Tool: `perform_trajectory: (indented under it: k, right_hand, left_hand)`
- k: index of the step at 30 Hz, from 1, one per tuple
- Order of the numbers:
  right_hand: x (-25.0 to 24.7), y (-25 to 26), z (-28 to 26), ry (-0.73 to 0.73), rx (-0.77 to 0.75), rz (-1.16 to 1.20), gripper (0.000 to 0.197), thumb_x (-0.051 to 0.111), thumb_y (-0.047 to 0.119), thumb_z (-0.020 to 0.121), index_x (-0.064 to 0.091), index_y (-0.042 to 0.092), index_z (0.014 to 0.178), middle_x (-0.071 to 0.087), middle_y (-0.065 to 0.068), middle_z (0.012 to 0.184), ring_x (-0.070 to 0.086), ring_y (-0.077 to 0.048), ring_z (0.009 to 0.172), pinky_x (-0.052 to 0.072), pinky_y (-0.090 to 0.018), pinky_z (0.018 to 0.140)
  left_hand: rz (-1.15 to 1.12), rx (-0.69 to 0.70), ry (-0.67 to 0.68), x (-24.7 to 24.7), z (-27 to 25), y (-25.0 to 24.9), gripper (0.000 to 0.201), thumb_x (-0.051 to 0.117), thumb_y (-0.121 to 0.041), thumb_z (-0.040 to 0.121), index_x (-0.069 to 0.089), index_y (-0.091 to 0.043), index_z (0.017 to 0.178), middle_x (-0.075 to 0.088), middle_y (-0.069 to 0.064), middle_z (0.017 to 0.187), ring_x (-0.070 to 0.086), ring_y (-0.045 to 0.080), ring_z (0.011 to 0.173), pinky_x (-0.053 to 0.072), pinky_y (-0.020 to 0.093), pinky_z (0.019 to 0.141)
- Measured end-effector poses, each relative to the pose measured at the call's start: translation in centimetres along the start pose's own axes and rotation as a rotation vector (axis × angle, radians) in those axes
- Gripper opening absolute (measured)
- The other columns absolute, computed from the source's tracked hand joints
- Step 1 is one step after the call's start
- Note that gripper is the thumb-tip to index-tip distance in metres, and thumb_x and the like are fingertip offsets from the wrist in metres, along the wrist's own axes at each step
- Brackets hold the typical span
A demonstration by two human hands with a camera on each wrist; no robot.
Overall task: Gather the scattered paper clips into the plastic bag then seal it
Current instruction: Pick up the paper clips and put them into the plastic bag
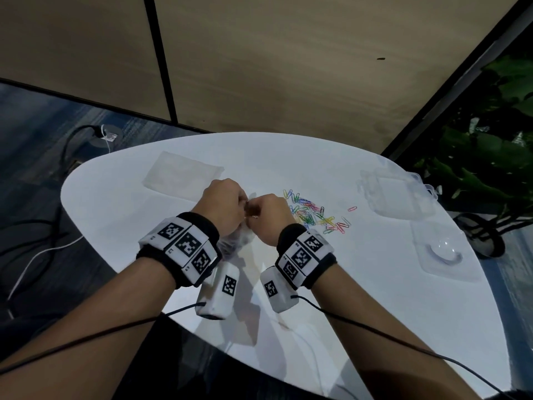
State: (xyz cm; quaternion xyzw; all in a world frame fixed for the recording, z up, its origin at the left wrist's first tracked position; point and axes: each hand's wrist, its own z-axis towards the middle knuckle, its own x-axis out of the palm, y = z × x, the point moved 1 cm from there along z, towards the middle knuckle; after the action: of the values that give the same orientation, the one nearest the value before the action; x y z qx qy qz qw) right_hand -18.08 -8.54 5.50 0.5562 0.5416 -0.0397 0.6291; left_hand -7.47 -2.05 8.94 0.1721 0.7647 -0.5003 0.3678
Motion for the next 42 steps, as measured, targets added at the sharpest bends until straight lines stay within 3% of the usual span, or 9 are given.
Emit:
perform_trajectory:
  k: [4, 9, 12, 15, 17, 20, 24, 32, 42]
  right_hand:
    - [-0.7, 0.1, -0.3, 0.116, -0.115, 0.020, 0.044, 0.046, -0.008, 0.080, 0.062, 0.028, 0.061, 0.066, -0.003, 0.074, 0.058, -0.021, 0.074, 0.043, -0.026, 0.069]
    - [-4.7, -4.3, 0.2, -0.010, 0.009, 0.608, 0.049, 0.035, -0.018, 0.084, 0.075, 0.009, 0.096, 0.073, -0.010, 0.106, 0.069, -0.022, 0.099, 0.059, -0.033, 0.084]
    - [-8.4, -11.0, 2.2, -0.207, 0.149, 0.223, 0.046, 0.040, -0.007, 0.090, 0.073, 0.022, 0.105, 0.068, -0.008, 0.123, 0.065, -0.023, 0.102, 0.053, -0.030, 0.085]
    - [-9.8, -17.0, 3.7, -0.037, 0.352, -0.321, 0.046, 0.043, 0.011, 0.100, 0.042, 0.017, 0.145, 0.032, -0.010, 0.157, 0.038, -0.028, 0.139, 0.030, -0.033, 0.113]
    - [-9.3, -19.4, 3.6, 0.112, 0.422, -0.496, 0.064, 0.059, 0.007, 0.092, 0.029, 0.009, 0.149, 0.023, -0.017, 0.157, 0.031, -0.035, 0.141, 0.031, -0.040, 0.114]
    - [-7.2, -20.3, 2.2, 0.122, 0.457, -0.549, 0.087, 0.076, -0.004, 0.070, 0.029, 0.002, 0.144, 0.021, -0.020, 0.152, 0.033, -0.037, 0.137, 0.041, -0.043, 0.107]
    - [-3.6, -17.4, 1.1, -0.014, 0.341, -0.349, 0.064, 0.048, -0.001, 0.093, 0.024, 0.011, 0.151, 0.022, -0.018, 0.158, 0.029, -0.035, 0.143, 0.032, -0.045, 0.115]
    - [-1.2, -13.5, 1.0, -0.108, 0.053, -0.537, 0.045, 0.050, -0.011, 0.081, 0.071, 0.013, 0.112, 0.069, -0.010, 0.107, 0.065, -0.030, 0.099, 0.053, -0.032, 0.087]
    - [-5.5, -16.2, -0.7, -0.334, 0.520, 0.290, 0.015, 0.083, 0.027, 0.071, 0.081, 0.022, 0.085, 0.076, 0.006, 0.084, 0.071, -0.013, 0.081, 0.052, -0.027, 0.095]
  left_hand:
    - [-0.004, -0.006, -0.007, -0.2, 0.3, 0.4, 0.031, 0.051, -0.005, 0.092, 0.073, -0.009, 0.071, 0.073, 0.015, 0.079, 0.072, 0.033, 0.078, 0.062, 0.041, 0.079]
    - [0.023, -0.010, -0.003, -1.0, 0.1, 0.8, 0.043, 0.052, -0.005, 0.096, 0.056, -0.020, 0.055, 0.071, 0.012, 0.076, 0.074, 0.034, 0.077, 0.061, 0.037, 0.074]
    - [0.023, -0.021, -0.006, -1.4, -0.4, 1.6, 0.046, 0.052, -0.006, 0.097, 0.051, -0.011, 0.052, 0.055, 0.009, 0.062, 0.074, 0.036, 0.081, 0.055, 0.032, 0.067]
    - [0.009, -0.014, 0.001, -1.7, -0.7, 2.0, 0.043, 0.053, -0.008, 0.099, 0.058, -0.013, 0.056, 0.068, 0.021, 0.076, 0.074, 0.036, 0.084, 0.060, 0.037, 0.075]
    - [0.000, -0.010, 0.007, -1.7, -0.8, 2.1, 0.033, 0.054, -0.010, 0.099, 0.068, -0.012, 0.069, 0.074, 0.019, 0.086, 0.074, 0.035, 0.083, 0.062, 0.042, 0.079]
    - [-0.014, -0.021, 0.011, -1.5, -0.6, 1.8, 0.025, 0.054, -0.010, 0.099, 0.077, -0.004, 0.092, 0.075, 0.018, 0.093, 0.074, 0.034, 0.083, 0.062, 0.043, 0.080]
    - [-0.005, -0.025, 0.020, -1.5, -0.7, 1.4, 0.027, 0.051, -0.008, 0.099, 0.077, -0.004, 0.101, 0.075, 0.019, 0.096, 0.073, 0.035, 0.085, 0.062, 0.043, 0.083]
    - [0.026, -0.029, 0.024, -1.8, -1.1, 1.7, 0.027, 0.052, -0.007, 0.097, 0.078, -0.005, 0.101, 0.075, 0.018, 0.096, 0.074, 0.034, 0.086, 0.062, 0.042, 0.083]
    - [0.063, -0.048, 0.048, -1.7, -0.8, 1.8, 0.022, 0.055, -0.005, 0.095, 0.077, -0.007, 0.096, 0.073, 0.014, 0.092, 0.073, 0.032, 0.086, 0.061, 0.037, 0.082]
